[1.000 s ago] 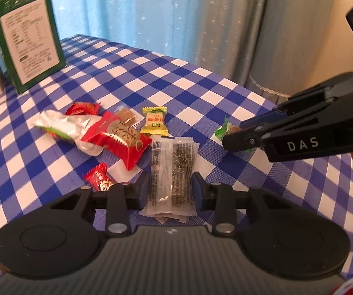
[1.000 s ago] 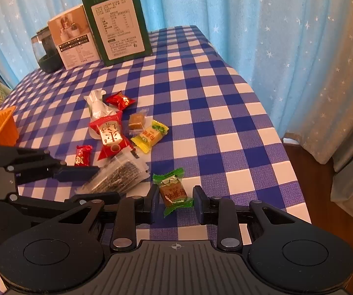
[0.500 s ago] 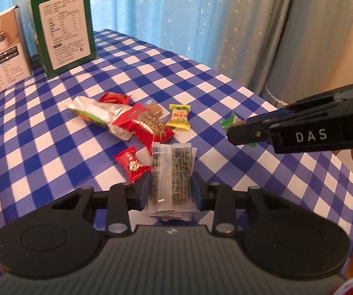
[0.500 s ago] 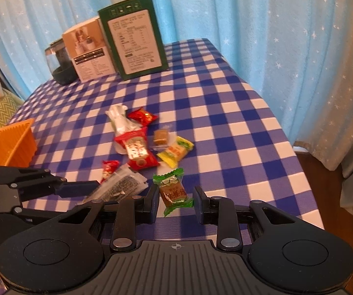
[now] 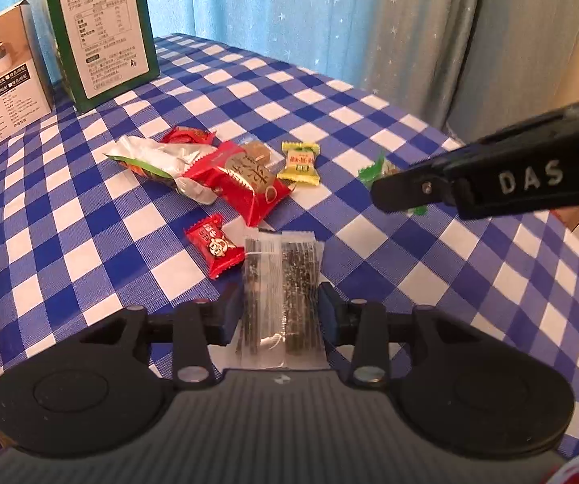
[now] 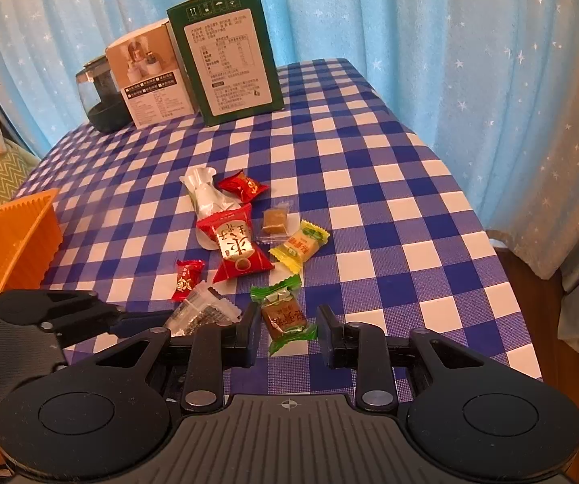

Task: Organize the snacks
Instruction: 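Carry both snacks over the orange tray and open both tools to release them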

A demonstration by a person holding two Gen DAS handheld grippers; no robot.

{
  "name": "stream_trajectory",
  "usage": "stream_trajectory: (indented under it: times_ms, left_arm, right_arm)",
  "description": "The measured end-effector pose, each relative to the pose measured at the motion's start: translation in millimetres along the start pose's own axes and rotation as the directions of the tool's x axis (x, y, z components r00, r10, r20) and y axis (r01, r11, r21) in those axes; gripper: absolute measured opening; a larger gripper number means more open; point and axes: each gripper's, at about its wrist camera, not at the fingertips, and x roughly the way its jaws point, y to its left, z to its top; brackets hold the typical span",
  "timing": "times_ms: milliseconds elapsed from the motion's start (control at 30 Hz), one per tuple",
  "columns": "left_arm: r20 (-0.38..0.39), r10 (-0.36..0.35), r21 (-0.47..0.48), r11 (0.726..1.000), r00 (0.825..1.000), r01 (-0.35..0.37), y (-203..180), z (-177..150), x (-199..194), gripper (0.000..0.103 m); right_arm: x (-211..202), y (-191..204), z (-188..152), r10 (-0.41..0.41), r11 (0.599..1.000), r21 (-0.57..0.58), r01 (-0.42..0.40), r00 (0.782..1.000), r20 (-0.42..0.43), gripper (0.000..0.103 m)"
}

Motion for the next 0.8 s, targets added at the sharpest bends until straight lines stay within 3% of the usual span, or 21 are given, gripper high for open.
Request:
stream_trajectory:
  times_ms: [300,800]
  left_arm:
    - [0.006,0.004,-0.03,1.0,1.0,-0.004,1,-1,-18,0.034]
    - [0.109,0.102,-0.149,0.985,0.989,-0.085,39,-11,-110,0.034]
  right_arm:
    - [-8,1,3,0.018,1.0,0.021,-0.019,0.999,0.031,0.03]
    - [-37,53,13,0.117,0.993,-0.034,-0.114,0.987,0.114,0.03]
